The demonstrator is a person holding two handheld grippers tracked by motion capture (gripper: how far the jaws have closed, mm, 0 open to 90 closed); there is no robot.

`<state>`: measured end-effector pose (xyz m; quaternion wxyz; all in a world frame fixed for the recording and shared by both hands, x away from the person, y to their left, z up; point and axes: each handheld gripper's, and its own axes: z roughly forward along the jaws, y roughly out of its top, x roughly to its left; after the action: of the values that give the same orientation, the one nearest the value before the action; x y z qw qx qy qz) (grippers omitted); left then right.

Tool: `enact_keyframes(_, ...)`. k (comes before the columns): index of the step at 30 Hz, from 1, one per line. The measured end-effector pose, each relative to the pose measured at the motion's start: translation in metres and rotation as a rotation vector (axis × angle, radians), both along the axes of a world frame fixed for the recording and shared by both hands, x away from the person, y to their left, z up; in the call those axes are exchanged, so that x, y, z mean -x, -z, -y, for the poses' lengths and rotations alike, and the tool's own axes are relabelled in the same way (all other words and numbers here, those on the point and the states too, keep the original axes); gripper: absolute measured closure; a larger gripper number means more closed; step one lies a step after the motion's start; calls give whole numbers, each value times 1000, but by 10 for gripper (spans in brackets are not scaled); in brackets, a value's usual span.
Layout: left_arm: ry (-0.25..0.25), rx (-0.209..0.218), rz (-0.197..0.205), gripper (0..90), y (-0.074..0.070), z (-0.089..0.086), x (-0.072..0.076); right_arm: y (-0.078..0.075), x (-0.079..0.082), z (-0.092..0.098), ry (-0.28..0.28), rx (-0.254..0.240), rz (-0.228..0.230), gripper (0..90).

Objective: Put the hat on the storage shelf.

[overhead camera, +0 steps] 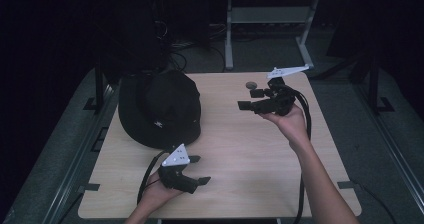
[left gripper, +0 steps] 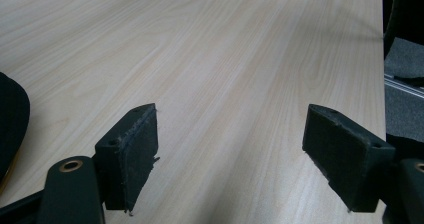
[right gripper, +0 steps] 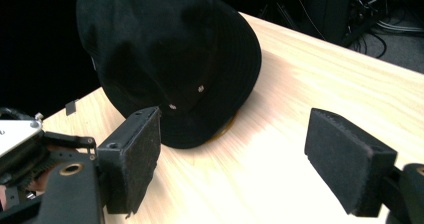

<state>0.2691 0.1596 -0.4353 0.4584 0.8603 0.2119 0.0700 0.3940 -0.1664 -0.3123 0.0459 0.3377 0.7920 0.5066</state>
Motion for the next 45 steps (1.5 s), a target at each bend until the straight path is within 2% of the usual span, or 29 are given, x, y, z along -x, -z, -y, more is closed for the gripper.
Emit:
enact_keyframes(10,-6,4,-6,217,0,0,1,17,11,20,34,-11,-24,209)
enact_keyframes(22,-13,-2,-2,215,0,0,0,28,22,34,54,-2,-41,194)
enact_keyframes(39,-19,-2,-1,213,1,0,2,49,47,57,92,-9,-71,187)
enact_keyframes(45,-18,-3,-2,211,1,0,3,54,55,64,103,-13,-60,186)
